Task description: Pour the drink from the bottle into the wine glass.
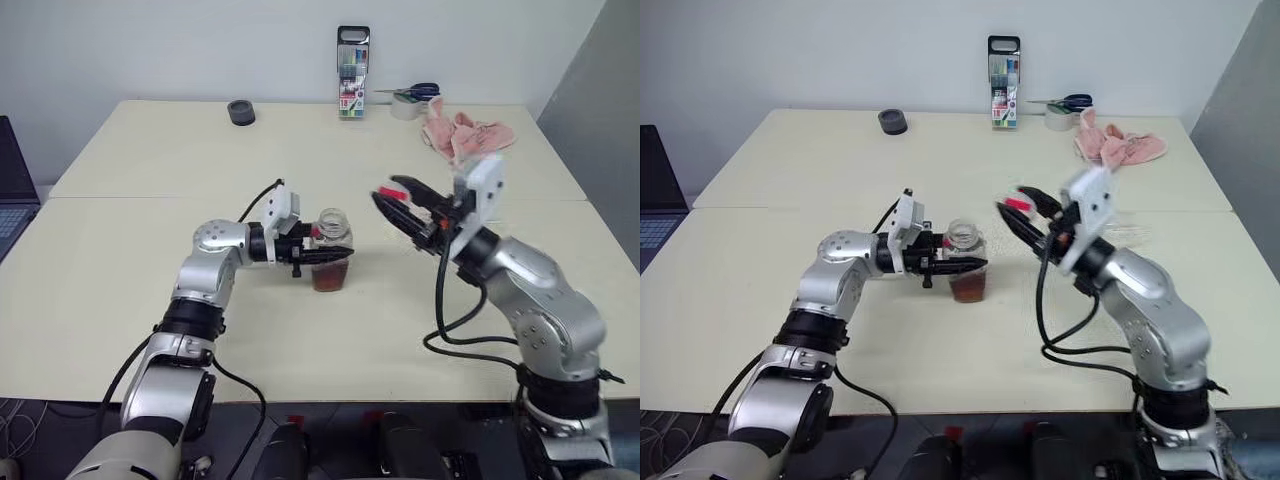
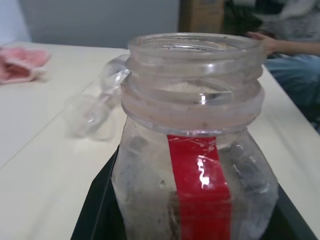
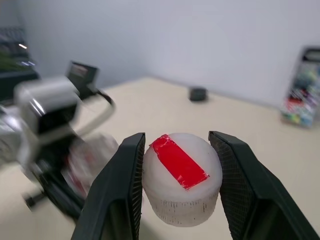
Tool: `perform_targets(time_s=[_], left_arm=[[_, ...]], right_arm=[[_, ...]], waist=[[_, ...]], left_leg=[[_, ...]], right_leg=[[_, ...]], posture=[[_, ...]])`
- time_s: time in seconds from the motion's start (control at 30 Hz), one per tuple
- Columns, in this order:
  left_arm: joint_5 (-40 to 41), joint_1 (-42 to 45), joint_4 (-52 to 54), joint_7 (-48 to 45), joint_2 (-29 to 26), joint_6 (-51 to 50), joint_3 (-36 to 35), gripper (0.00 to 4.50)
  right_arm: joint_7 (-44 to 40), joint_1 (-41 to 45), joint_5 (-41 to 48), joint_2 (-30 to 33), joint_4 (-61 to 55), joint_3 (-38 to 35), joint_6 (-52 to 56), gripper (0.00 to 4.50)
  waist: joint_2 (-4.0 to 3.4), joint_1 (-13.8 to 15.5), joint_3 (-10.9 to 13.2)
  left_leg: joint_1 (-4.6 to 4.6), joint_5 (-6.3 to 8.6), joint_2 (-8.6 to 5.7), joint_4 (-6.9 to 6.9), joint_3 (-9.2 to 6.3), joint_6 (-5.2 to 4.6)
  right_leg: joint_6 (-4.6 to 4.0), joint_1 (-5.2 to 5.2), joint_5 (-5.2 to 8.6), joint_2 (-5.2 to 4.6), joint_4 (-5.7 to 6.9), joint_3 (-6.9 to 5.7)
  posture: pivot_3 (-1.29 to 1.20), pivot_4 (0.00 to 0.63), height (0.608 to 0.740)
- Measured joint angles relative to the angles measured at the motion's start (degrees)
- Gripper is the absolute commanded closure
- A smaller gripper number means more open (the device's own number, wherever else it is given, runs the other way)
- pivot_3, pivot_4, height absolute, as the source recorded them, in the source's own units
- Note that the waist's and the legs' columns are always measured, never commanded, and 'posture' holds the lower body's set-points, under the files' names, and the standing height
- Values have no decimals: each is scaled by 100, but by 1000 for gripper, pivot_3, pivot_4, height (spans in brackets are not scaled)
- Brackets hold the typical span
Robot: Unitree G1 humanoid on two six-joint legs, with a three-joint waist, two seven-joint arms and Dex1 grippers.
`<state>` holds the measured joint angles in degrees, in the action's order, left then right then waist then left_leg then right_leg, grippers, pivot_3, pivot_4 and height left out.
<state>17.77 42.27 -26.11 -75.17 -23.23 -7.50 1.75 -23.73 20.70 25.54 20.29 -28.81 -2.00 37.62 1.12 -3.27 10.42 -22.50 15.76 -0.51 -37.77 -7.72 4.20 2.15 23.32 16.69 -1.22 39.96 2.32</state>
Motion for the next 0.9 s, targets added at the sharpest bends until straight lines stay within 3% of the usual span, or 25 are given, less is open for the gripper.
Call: perform_targets(time_s=[0.1,0.37,0.57,0.67,0.9], left_arm=[[49,-66,168,285,-110,-130,-222,2829],[170,-223,300,791,-414,-350,-592,2829],[171,-185,58,1453,-605,-330,-927,2829],[-86,-137,-354,2108,-671,24,-1037,2829],[-465,-86,-1025,3672,-851,437,-1443,2829]], right_arm=[[400,-706,-594,62,391,76,-134,2774],[456,-1084,-912,75,1056,230,-108,10],[-220,-1085,-776,643,897,250,-96,0],[-847,-935,-277,832,471,248,-42,0],[-1214,642,-18,458,444,987,160,0]], waist=[[0,0,0],[-2,-1,1],[-2,2,1],[-1,-12,2],[0,-15,1]], left_leg=[[2,0,0,0,4,0],[4,0,3,-1,3,0],[4,0,3,0,4,0],[5,0,5,0,3,0],[6,-1,4,0,-4,2]], right_leg=[[0,0,0,1,1,3],[0,-1,0,5,2,3],[1,-1,0,4,0,3],[1,-2,0,5,0,3],[0,-1,0,3,-1,-4]], posture=[[0,150,740],[0,150,740],[0,150,740],[0,150,740],[0,150,740]])
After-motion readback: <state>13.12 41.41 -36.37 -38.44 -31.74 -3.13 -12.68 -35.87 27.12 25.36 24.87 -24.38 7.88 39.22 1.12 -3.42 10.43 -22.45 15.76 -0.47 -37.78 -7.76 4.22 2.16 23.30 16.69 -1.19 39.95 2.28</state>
